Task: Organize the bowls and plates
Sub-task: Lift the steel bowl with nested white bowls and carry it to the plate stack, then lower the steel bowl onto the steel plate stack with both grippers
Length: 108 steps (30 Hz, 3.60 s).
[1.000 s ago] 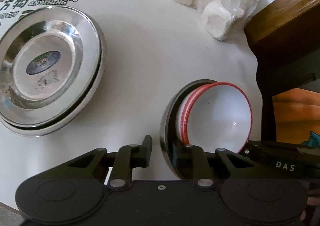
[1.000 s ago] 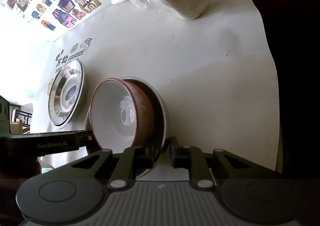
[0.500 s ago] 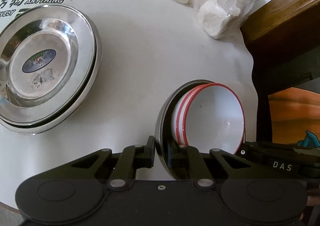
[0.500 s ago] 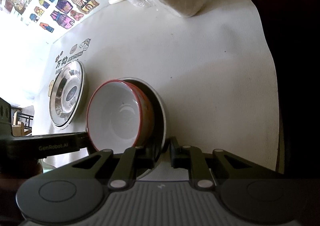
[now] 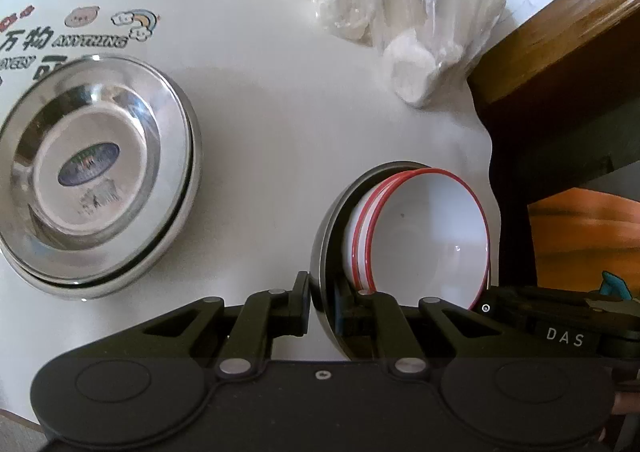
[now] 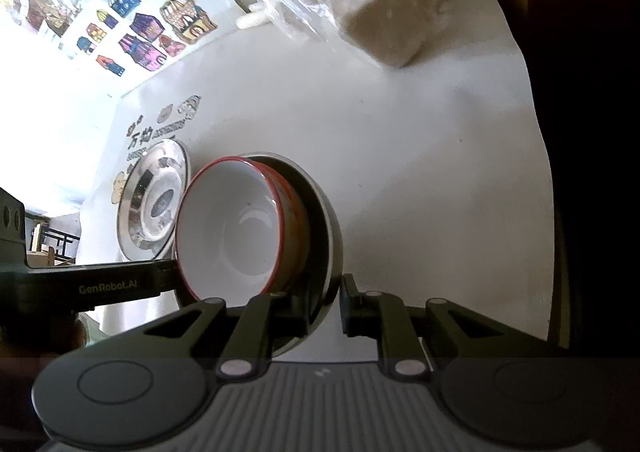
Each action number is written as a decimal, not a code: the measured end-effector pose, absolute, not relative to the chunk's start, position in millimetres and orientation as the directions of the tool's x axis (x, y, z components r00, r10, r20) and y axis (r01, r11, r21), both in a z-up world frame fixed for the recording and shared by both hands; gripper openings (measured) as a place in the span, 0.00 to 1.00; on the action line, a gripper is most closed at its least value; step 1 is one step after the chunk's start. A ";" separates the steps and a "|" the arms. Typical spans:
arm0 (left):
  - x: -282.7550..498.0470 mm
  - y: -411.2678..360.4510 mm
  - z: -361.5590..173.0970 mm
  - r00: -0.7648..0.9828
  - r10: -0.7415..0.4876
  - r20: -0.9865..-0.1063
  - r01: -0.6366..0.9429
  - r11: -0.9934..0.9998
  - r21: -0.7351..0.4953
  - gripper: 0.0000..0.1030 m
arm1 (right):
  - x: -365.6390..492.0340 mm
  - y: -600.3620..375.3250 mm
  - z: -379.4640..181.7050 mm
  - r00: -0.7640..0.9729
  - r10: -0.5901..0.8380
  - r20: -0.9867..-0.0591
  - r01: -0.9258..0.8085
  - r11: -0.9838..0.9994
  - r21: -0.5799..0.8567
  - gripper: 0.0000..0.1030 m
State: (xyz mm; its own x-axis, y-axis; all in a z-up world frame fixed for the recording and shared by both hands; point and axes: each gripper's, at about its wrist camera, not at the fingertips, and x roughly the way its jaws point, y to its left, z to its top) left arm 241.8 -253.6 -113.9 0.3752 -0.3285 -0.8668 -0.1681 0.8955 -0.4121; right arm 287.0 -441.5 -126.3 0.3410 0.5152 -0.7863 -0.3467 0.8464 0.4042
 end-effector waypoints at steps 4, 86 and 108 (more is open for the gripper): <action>240.9 -247.1 -105.1 0.390 -0.321 -0.863 -0.166 0.898 -0.409 0.10 | 284.9 -438.1 -120.8 0.350 0.523 -0.777 -0.355 0.842 0.406 0.16; 279.0 -27.8 -122.6 0.311 -0.323 -0.894 -0.162 0.909 -0.385 0.09 | 315.6 -226.9 -120.3 0.318 0.535 -0.782 -0.306 0.839 0.450 0.17; 286.3 -38.8 -129.5 0.274 -0.328 -0.904 -0.120 0.921 -0.370 0.10 | 316.6 -235.3 -128.7 0.315 0.538 -0.782 -0.260 0.841 0.474 0.17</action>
State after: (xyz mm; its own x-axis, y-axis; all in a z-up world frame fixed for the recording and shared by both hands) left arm 286.3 -38.8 -129.5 0.2743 -0.3276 -0.9041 -0.1198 0.9212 -0.3701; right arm 316.6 -235.3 -128.7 0.3150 0.5383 -0.7816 -0.2602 0.8410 0.4744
